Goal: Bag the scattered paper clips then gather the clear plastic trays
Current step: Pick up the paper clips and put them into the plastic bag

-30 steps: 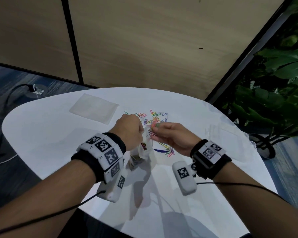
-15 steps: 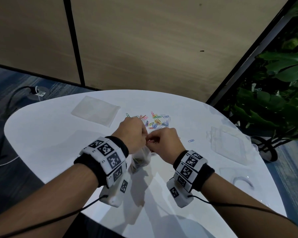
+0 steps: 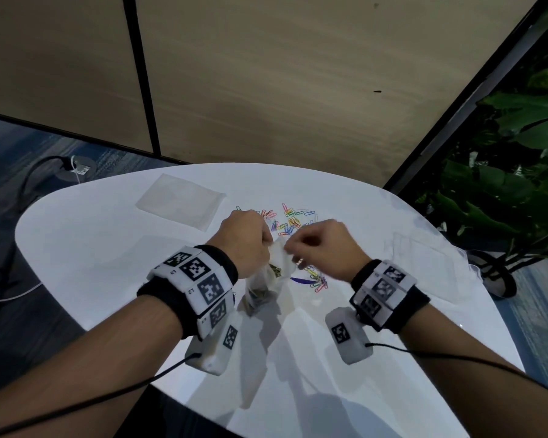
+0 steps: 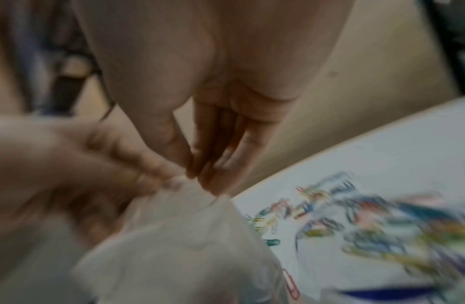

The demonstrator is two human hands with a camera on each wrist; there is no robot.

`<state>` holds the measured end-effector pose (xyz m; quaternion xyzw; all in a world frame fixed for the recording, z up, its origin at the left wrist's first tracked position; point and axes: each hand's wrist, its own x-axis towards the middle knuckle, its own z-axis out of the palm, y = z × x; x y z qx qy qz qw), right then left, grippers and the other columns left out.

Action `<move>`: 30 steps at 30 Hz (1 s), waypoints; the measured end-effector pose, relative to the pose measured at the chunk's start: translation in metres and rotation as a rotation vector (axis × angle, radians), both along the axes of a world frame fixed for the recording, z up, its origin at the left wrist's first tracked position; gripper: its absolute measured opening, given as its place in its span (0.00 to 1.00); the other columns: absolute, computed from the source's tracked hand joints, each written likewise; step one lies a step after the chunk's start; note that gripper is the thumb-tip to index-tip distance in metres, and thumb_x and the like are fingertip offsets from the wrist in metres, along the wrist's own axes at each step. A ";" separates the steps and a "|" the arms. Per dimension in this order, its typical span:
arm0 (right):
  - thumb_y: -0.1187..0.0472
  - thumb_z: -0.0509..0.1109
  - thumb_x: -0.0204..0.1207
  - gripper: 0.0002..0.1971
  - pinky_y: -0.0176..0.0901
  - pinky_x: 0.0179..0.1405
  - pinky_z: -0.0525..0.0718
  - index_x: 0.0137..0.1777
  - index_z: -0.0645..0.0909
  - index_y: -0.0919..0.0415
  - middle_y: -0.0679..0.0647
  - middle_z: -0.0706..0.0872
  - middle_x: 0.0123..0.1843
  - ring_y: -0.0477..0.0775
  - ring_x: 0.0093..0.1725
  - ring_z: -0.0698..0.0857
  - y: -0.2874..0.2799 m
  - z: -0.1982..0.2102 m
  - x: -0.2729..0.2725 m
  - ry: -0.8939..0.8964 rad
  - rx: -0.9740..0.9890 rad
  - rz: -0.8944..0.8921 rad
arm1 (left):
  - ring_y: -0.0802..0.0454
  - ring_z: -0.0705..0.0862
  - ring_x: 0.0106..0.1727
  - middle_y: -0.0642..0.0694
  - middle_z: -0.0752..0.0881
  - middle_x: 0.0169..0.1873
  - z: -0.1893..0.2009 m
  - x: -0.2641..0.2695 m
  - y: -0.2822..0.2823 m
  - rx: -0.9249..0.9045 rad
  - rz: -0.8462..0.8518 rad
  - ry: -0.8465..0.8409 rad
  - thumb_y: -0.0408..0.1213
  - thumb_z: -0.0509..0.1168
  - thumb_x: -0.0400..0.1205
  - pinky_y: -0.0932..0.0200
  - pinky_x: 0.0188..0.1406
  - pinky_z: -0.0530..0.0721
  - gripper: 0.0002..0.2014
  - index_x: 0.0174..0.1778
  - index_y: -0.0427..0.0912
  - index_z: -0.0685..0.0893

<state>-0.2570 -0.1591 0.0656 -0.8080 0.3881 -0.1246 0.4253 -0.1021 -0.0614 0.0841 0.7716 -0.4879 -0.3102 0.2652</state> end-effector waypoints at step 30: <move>0.64 0.81 0.67 0.03 0.49 0.57 0.89 0.38 0.93 0.55 0.56 0.94 0.44 0.56 0.46 0.92 -0.085 -0.092 -0.020 0.233 0.159 -0.492 | 0.37 0.89 0.51 0.35 0.89 0.51 -0.005 0.029 0.019 0.038 0.034 -0.032 0.27 0.62 0.80 0.45 0.58 0.90 0.13 0.53 0.39 0.91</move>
